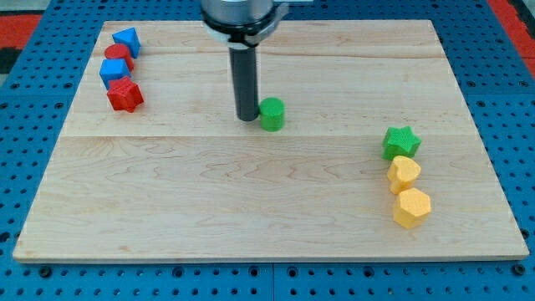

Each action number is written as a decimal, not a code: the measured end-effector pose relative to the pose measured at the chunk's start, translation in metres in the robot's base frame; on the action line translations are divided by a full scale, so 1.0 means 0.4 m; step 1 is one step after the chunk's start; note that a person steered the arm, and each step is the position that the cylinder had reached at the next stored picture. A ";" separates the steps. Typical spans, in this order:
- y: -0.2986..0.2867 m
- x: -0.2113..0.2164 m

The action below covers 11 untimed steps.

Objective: Push green circle towards green star

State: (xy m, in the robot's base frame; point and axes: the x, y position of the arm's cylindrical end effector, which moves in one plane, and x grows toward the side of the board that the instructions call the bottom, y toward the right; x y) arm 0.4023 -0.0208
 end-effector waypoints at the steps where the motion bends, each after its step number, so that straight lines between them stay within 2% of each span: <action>1: 0.092 -0.003; 3: 0.214 0.008; 4: 0.183 0.055; 6: 0.283 0.008; 9: 0.428 0.001; 10: 0.443 0.001; 11: 0.363 0.001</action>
